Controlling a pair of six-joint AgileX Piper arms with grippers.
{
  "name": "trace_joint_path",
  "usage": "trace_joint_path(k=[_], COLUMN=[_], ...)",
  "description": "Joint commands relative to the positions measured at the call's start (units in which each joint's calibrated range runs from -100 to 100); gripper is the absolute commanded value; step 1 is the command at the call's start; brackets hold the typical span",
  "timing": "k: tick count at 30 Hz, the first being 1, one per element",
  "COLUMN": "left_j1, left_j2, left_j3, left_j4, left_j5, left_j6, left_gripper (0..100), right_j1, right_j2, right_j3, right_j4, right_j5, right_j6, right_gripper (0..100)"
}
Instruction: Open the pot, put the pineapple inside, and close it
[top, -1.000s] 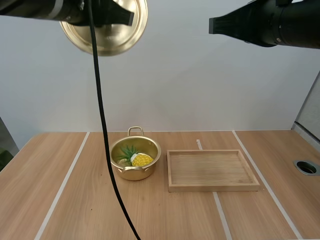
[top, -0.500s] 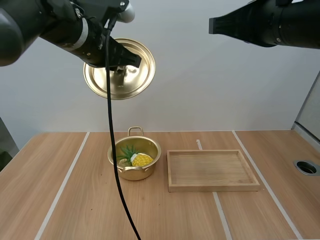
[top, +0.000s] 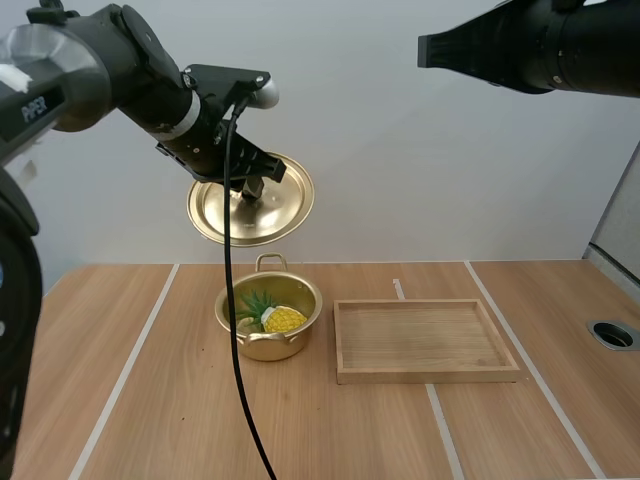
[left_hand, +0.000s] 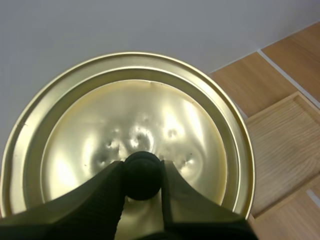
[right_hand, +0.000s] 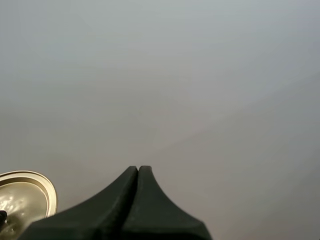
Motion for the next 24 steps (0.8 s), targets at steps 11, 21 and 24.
trace_joint_path(k=[11, 21, 24], left_j1=[0.0, 0.0, 0.0], left_j2=[8.5, 11.9, 13.5], left_j3=[1.2, 8.8, 10.0], left_j4=[-1.5, -2.1, -2.3], left_j5=[3.3, -8.0, -8.9], left_j6=[3.9, 6.6, 7.9], left_gripper=[0, 0, 0], right_j1=[-0.2, -0.2, -0.2], right_j2=[-0.6, -0.6, -0.6], right_j3=[-0.3, -0.3, -0.3], right_j4=[-0.1, -0.1, -0.1], right_j5=[-0.3, -0.3, -0.3], right_j6=[0.2, 0.2, 0.2], right_gripper=[0, 0, 0])
